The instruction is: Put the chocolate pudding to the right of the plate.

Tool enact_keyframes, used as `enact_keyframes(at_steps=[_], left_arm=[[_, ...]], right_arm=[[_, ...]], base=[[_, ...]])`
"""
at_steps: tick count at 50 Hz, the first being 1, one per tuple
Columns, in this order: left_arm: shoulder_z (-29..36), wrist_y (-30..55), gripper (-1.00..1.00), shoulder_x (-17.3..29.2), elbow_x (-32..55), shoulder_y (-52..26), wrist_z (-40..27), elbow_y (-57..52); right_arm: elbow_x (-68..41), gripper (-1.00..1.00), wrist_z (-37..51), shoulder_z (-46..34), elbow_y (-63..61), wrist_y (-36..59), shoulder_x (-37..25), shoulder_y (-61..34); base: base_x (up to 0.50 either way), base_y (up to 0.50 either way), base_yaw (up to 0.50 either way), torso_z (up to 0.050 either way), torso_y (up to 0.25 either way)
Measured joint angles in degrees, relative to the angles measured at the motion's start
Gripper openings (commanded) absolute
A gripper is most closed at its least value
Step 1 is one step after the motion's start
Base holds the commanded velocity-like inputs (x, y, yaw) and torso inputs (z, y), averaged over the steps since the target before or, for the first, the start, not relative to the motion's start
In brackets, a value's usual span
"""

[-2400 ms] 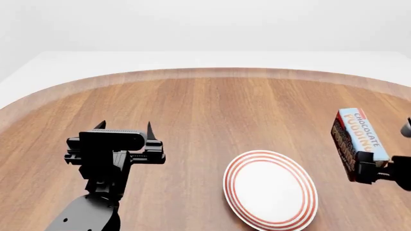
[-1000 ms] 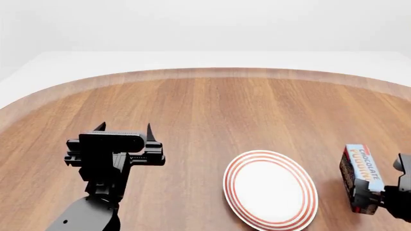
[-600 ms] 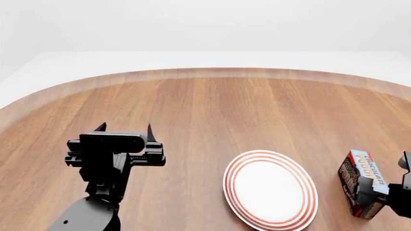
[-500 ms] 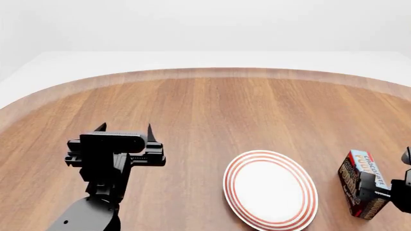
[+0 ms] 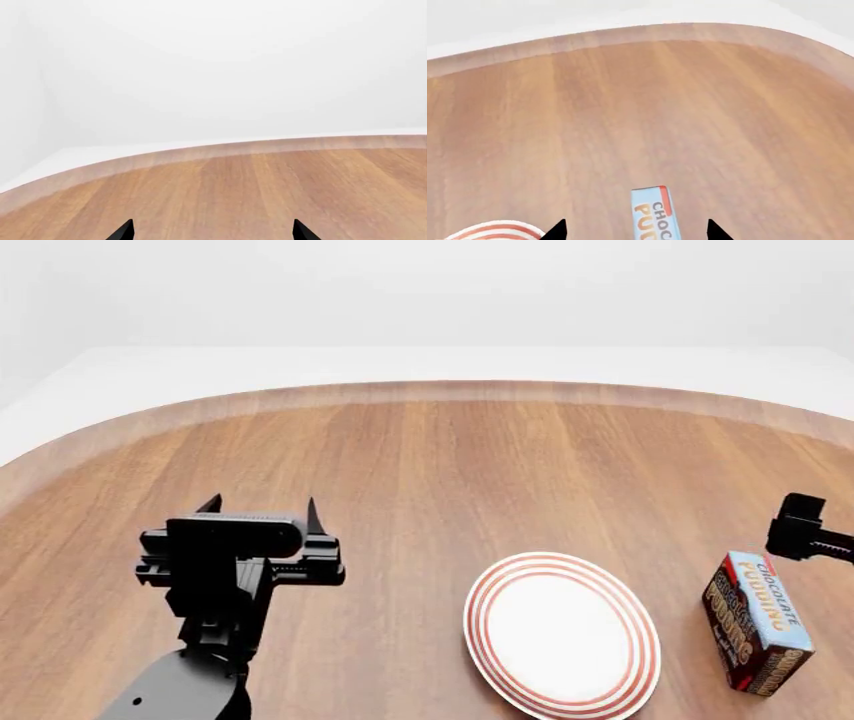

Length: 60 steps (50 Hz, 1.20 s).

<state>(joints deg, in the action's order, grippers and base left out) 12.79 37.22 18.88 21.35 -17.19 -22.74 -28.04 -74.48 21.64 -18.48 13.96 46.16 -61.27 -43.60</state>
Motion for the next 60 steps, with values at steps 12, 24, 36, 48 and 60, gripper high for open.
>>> enact_keyframes(at_steps=[12, 24, 36, 48, 60], left_arm=[[-0.1, 0.4, 1.00, 0.1, 0.5, -0.4, -0.2, -0.3], [-0.7, 1.9, 1.00, 0.5, 1.7, -1.5, -0.5, -1.9], [-1.0, 3.5, 1.00, 1.0, 2.6, -2.6, -1.1, -4.1], [-1.3, 4.0, 1.00, 1.2, 3.1, -3.0, -1.5, -5.6], [-1.2, 4.1, 1.00, 1.4, 3.5, -3.1, -1.8, -6.8]], right_arm=[[0.1, 1.00, 4.8, 3.9, -10.9, -6.7, -0.5, 5.5], [2.8, 1.00, 13.8, 13.1, -31.6, -19.7, -2.1, 23.3], [6.5, 1.00, 19.3, 18.9, -48.1, -26.5, -3.4, 36.5], [11.4, 1.00, 22.1, 19.6, -57.0, -28.4, -2.9, 41.2], [16.8, 1.00, 23.8, 16.9, -62.1, -27.3, -1.8, 40.8]], base=[[0.00, 0.00, 0.00, 0.000, 0.000], [0.00, 0.00, 0.00, 0.000, 0.000], [0.00, 0.00, 0.00, 0.000, 0.000], [0.00, 0.00, 0.00, 0.000, 0.000], [0.00, 0.00, 0.00, 0.000, 0.000]])
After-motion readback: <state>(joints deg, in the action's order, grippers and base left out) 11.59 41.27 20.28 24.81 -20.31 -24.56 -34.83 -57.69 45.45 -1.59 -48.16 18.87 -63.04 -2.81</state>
